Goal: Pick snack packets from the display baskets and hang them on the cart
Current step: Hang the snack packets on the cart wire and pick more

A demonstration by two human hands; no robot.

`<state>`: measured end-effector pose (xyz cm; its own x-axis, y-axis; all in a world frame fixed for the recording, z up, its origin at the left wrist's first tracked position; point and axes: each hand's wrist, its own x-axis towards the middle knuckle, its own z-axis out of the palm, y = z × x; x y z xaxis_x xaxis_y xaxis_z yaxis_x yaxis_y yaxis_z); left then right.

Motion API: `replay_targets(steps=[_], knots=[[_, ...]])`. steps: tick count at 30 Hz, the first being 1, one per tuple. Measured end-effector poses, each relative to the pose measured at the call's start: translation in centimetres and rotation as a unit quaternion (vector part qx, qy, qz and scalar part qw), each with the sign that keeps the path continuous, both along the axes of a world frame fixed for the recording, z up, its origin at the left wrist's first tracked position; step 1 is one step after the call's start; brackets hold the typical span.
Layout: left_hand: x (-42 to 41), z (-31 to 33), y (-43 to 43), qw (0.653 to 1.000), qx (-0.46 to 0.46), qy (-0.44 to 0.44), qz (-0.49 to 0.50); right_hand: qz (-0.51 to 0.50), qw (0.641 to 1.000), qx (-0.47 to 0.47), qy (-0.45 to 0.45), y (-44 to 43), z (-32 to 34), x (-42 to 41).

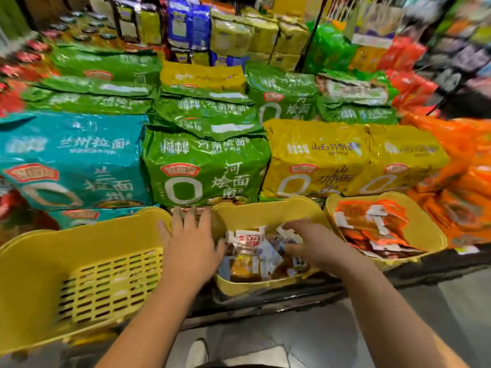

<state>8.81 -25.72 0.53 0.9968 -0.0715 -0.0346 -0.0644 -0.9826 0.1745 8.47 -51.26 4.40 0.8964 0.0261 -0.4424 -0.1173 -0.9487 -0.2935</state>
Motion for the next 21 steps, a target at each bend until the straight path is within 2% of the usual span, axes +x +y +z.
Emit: replay_targets(steps=[5,9,15,18,19,21], knots=[[2.6,-0.9,1.1,0.998,-0.030,0.046,-0.029,0.049,0.991,-0.088,0.092,2.3,-3.3,4.9],[2.6,-1.0,1.3,0.997,-0.046,0.054,-0.031,0.164,0.960,-0.202,0.100,2.7,-6.0,5.9],[3.1,-0.7,1.1,0.994,-0.070,0.076,-0.020,0.176,0.933,-0.303,0.080,2.0,-5.6,6.7],[2.8,0.0,1.2,0.997,-0.054,0.054,-0.015,0.093,0.958,-0.265,0.064,1.3,-3.3,6.5],[2.8,0.1,1.3,0.998,-0.061,0.016,-0.028,0.062,0.968,-0.238,0.045,0.9,-1.8,6.1],[2.8,0.0,1.2,0.984,-0.139,-0.088,-0.063,0.008,0.991,-0.127,-0.036,-0.3,0.6,4.9]])
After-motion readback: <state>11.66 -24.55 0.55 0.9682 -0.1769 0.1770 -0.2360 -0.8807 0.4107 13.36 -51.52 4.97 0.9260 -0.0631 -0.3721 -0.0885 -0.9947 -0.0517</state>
